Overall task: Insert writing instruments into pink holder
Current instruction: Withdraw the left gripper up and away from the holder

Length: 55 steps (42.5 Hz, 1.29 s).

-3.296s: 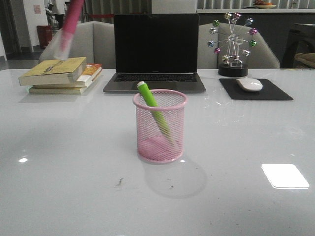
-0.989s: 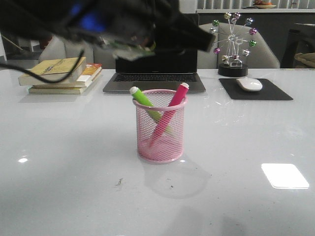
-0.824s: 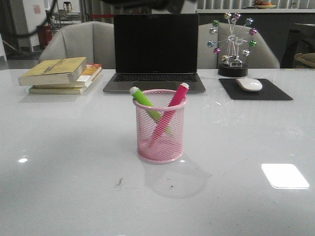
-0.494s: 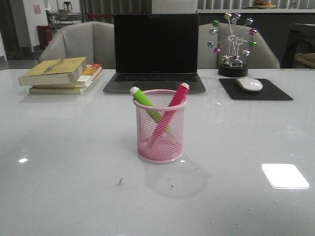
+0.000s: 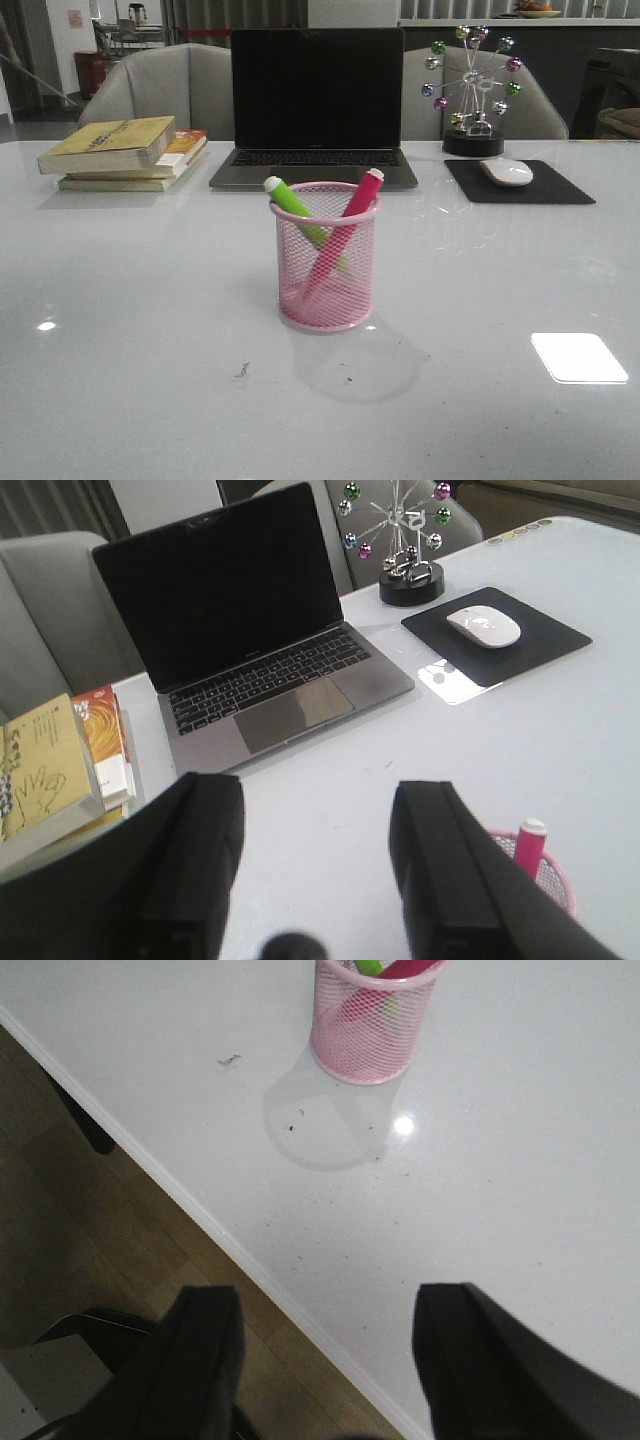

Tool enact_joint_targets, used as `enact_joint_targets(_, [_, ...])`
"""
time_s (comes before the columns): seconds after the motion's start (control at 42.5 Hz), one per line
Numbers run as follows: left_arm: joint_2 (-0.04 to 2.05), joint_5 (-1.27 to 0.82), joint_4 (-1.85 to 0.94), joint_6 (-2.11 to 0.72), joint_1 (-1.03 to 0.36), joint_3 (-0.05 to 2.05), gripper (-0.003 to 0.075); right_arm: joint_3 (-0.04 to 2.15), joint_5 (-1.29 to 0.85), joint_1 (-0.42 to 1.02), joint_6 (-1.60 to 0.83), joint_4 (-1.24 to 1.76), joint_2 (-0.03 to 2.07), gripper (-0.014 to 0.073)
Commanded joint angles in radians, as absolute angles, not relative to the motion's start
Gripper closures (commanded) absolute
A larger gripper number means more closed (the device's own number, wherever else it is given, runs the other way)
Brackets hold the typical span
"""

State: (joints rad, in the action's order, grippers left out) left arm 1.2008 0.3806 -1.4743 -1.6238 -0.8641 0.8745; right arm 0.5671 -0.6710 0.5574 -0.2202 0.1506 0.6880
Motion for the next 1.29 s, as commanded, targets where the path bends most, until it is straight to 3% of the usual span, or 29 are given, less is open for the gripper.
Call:
enact_joint_targets(0.0, [1.173, 0.337, -1.204, -1.395, -0.861, 0.884, 0.0317, 0.596, -0.613, 0.550, -0.229, 0.154, 0.684, 0.0105])
enact_joint_targets(0.235, [1.171, -0.118, -0.258, -0.316, -0.714, 0.878, 0.0316, 0.596, -0.613, 0.550, -0.229, 0.154, 0.684, 0.0105])
enact_joint_targets(0.353, [1.167, -0.318, -0.070, -0.105, -0.620, 0.873, 0.0316, 0.596, -0.613, 0.550, -0.229, 0.154, 0.684, 0.0105])
enact_joint_targets(0.447, [1.144, -0.347, 0.042, 0.036, -0.557, 0.847, 0.0316, 0.596, -0.613, 0.550, -0.229, 0.154, 0.684, 0.0105])
enact_joint_targets(0.706, [1.009, -0.449, 0.079, 0.075, -0.461, 0.787, 0.0316, 0.596, -0.613, 0.550, -0.229, 0.154, 0.684, 0.0105])
enact_joint_targets(1.012, [0.796, -0.597, 0.105, 0.056, -0.582, 0.690, 0.0316, 0.596, -0.613, 0.550, -0.229, 0.154, 0.684, 0.0105])
enact_joint_targets(1.271, [0.776, -0.720, 0.136, 0.096, -0.596, 0.686, 0.0316, 0.596, -0.612, 0.550, -0.229, 0.155, 0.684, 0.0105])
